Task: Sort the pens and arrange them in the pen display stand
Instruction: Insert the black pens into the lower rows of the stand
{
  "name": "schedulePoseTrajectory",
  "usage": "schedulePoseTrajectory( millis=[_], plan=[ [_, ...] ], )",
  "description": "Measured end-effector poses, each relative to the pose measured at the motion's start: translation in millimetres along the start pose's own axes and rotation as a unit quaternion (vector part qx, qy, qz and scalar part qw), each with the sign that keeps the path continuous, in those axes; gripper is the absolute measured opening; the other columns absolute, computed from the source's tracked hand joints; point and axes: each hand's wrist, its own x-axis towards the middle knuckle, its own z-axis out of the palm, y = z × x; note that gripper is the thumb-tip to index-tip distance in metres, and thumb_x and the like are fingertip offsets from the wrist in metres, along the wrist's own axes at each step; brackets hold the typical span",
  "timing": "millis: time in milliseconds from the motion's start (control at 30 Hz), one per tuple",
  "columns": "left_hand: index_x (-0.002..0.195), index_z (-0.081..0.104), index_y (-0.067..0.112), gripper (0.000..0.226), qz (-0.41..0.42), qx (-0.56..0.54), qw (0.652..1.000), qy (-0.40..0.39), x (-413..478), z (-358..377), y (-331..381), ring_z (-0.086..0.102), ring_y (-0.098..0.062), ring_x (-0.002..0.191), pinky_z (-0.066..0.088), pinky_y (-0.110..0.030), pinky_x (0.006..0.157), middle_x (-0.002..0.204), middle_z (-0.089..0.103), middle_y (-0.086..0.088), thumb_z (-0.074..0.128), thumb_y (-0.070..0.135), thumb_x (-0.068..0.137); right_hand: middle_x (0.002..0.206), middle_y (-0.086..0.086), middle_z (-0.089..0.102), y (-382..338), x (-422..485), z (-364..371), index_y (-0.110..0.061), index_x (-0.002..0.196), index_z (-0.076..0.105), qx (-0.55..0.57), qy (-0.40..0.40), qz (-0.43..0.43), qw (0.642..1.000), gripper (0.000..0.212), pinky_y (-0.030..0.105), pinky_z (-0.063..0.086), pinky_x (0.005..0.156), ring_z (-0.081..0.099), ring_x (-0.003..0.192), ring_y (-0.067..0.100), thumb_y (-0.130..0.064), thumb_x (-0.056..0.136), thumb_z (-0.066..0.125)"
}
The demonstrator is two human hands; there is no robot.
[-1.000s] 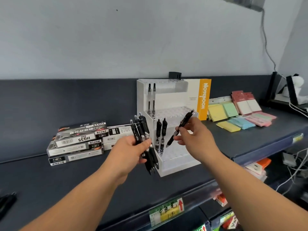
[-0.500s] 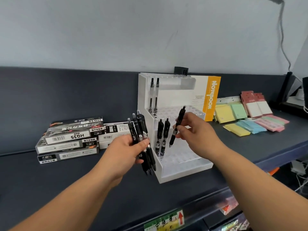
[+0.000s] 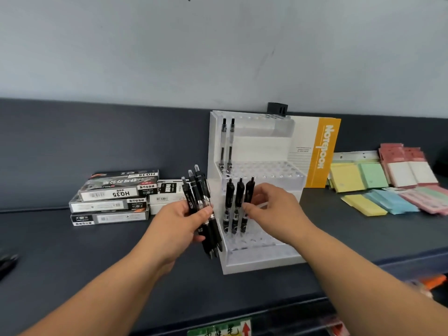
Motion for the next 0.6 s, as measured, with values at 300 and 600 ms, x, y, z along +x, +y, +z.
schedulePoseTrajectory(
  millis=[300, 600],
  plan=[
    [0.094, 0.071, 0.015, 0.009, -0.002, 0.015, 0.999, 0.032, 2, 4, 2, 0.065, -0.012, 0.077, 0.05, -0.02, 0.057, 0.087, 0.073, 0.004, 0.065, 0.02, 0.09, 0.076, -0.009, 0.068, -10, 15, -11, -0.028, 0.078, 0.065, 0.082, 0.105, -0.017, 0.991, 0.029, 0.034, 0.057, 0.072, 0.067, 0.072, 0.009, -0.057, 0.077, 0.07],
    [0.094, 0.071, 0.016, 0.009, -0.006, 0.04, 0.999, 0.031, 1, 9, 9, 0.063, -0.009, 0.073, 0.049, -0.02, 0.058, 0.083, 0.071, 0.005, 0.064, 0.02, 0.091, 0.084, -0.008, 0.07, -16, 17, -19, -0.02, 0.09, 0.073, 0.059, 0.057, -0.037, 0.996, 0.014, 0.023, 0.049, 0.077, 0.064, 0.08, 0.007, -0.033, 0.089, 0.066]
  ],
)
